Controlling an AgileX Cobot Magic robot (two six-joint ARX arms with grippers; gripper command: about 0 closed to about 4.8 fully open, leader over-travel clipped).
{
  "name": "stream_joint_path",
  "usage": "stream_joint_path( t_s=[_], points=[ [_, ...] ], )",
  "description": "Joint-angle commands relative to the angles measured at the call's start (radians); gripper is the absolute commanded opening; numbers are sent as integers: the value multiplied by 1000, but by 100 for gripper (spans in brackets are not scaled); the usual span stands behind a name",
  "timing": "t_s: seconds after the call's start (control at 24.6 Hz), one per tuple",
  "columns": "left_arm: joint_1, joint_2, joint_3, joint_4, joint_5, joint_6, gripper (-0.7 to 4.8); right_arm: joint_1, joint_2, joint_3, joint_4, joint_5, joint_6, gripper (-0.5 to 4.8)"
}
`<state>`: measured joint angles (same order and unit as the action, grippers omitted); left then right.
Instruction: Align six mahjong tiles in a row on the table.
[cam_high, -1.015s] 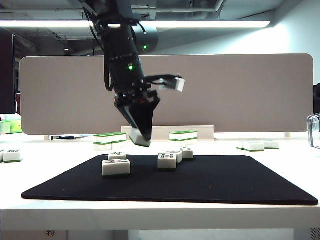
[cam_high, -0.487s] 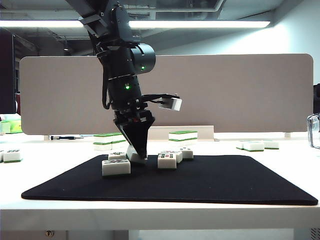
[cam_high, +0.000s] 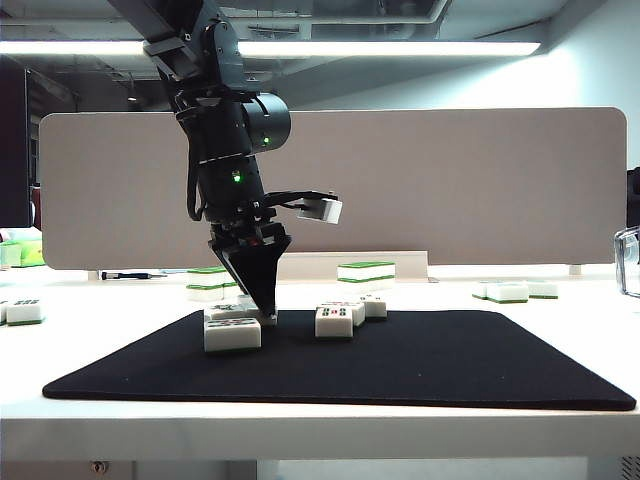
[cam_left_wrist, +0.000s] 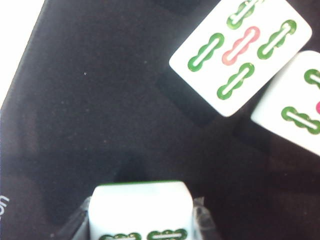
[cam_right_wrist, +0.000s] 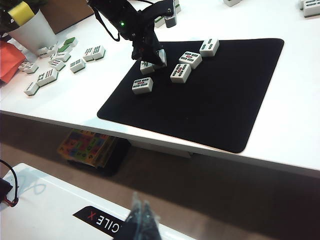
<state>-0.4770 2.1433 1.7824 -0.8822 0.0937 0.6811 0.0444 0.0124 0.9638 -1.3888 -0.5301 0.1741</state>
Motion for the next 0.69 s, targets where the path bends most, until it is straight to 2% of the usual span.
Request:
stream_joint_path(
  t_s=[0.04, 0.41, 0.53, 0.69],
  points=[
    [0, 4, 2, -18, 1, 3, 220, 1, -12, 3, 10, 5, -3, -1],
    [0, 4, 2, -42, 27, -1, 230, 1, -12, 3, 10, 5, -3, -1],
    [-2, 2, 2, -45, 27, -1, 311, 1, -12, 3, 9, 9, -3, -1],
    [-1, 2, 2, -45, 23, -1, 310, 1, -12, 3, 10, 15, -3, -1]
  ],
)
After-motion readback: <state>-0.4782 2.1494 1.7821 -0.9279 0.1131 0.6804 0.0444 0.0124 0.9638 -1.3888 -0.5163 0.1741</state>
